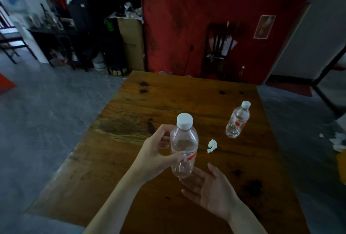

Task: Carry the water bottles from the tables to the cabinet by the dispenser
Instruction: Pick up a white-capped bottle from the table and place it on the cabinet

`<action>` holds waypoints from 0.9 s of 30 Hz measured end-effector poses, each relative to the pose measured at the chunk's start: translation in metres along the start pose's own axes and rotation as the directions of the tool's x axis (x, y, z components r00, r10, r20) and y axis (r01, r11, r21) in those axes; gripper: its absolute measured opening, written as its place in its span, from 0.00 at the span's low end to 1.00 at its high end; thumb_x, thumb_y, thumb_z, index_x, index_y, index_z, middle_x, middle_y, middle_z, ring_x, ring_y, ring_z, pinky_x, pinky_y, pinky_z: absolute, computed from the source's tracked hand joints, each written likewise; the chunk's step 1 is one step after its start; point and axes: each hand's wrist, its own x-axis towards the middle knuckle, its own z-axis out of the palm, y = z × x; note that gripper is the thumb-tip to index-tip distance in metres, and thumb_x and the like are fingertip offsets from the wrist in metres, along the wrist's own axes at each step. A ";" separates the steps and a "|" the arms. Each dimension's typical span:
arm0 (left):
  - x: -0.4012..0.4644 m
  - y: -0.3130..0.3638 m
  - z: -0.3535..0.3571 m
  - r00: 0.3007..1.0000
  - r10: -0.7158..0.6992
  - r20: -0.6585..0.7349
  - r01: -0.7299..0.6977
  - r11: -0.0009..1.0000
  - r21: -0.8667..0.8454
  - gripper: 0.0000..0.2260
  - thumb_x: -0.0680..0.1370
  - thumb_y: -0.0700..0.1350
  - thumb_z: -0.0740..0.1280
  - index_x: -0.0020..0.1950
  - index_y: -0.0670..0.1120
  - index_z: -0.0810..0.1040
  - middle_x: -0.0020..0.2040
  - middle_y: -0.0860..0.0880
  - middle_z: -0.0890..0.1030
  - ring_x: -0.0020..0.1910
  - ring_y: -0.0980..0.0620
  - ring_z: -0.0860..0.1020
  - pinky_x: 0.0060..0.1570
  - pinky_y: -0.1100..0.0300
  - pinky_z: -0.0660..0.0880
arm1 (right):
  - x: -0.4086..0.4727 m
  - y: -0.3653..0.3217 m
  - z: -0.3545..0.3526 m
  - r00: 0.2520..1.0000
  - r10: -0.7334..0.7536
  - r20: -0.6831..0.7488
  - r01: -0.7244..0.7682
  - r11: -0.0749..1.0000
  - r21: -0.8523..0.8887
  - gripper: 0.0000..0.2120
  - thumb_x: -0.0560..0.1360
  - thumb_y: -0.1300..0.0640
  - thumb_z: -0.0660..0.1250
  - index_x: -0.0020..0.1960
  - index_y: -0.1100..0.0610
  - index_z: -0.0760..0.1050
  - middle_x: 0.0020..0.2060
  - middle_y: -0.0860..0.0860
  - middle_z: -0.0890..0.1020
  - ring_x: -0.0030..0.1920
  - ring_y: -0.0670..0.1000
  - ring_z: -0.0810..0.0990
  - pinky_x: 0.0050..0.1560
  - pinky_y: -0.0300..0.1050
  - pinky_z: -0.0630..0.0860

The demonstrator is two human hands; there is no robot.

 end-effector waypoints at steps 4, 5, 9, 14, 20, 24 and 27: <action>-0.004 0.011 -0.014 1.000 0.002 -0.023 -0.002 1.000 -0.016 0.21 0.72 0.50 0.75 0.63 0.50 0.76 0.55 0.51 0.83 0.56 0.47 0.81 0.58 0.45 0.79 | -0.001 -0.005 0.018 0.997 0.047 0.059 -0.043 0.997 -0.067 0.30 0.82 0.39 0.49 0.71 0.60 0.70 0.64 0.62 0.79 0.65 0.61 0.79 0.71 0.60 0.68; -0.005 0.012 -0.017 1.000 0.000 -0.025 -0.001 1.000 -0.014 0.21 0.72 0.49 0.75 0.63 0.50 0.76 0.55 0.51 0.83 0.56 0.47 0.82 0.58 0.45 0.79 | -0.002 -0.006 0.023 0.996 0.060 0.064 -0.055 0.995 -0.083 0.30 0.82 0.39 0.49 0.71 0.60 0.70 0.64 0.62 0.79 0.65 0.61 0.78 0.71 0.60 0.67; -0.008 0.017 -0.031 0.998 -0.009 -0.060 0.007 1.000 -0.027 0.21 0.72 0.49 0.75 0.63 0.50 0.76 0.54 0.50 0.83 0.55 0.46 0.82 0.57 0.49 0.81 | -0.001 -0.007 0.041 0.992 0.091 0.089 -0.080 0.989 -0.123 0.30 0.82 0.40 0.49 0.71 0.61 0.71 0.64 0.63 0.79 0.67 0.61 0.76 0.68 0.59 0.69; -0.009 0.031 -0.059 0.993 -0.090 -0.079 0.085 0.994 -0.065 0.21 0.72 0.45 0.78 0.62 0.51 0.77 0.54 0.48 0.84 0.54 0.45 0.83 0.55 0.49 0.82 | 0.001 -0.014 0.063 0.990 0.110 0.093 -0.086 0.969 -0.232 0.31 0.82 0.39 0.46 0.70 0.60 0.71 0.63 0.61 0.80 0.66 0.61 0.77 0.66 0.58 0.70; -0.011 0.057 -0.099 0.972 -0.200 -0.124 0.189 0.977 -0.096 0.30 0.63 0.52 0.83 0.62 0.52 0.78 0.53 0.51 0.85 0.54 0.51 0.85 0.54 0.53 0.82 | 0.011 -0.026 0.103 0.990 0.108 0.095 -0.074 0.948 -0.310 0.30 0.83 0.40 0.48 0.69 0.61 0.73 0.61 0.63 0.81 0.64 0.63 0.78 0.71 0.59 0.68; -0.023 0.065 -0.119 0.955 -0.226 -0.190 0.209 0.972 -0.109 0.28 0.65 0.48 0.79 0.63 0.50 0.77 0.53 0.50 0.85 0.53 0.51 0.85 0.55 0.53 0.82 | 0.018 -0.018 0.134 0.987 0.121 0.101 -0.076 0.926 -0.369 0.29 0.83 0.39 0.48 0.67 0.60 0.73 0.59 0.62 0.83 0.63 0.63 0.79 0.67 0.58 0.72; -0.036 0.063 -0.136 0.941 -0.229 -0.250 0.209 0.972 -0.105 0.25 0.67 0.45 0.81 0.62 0.50 0.78 0.54 0.48 0.85 0.54 0.49 0.85 0.57 0.50 0.81 | 0.021 -0.005 0.157 0.986 0.132 0.101 -0.080 0.909 -0.409 0.29 0.83 0.40 0.47 0.66 0.60 0.74 0.57 0.62 0.84 0.62 0.62 0.79 0.65 0.58 0.72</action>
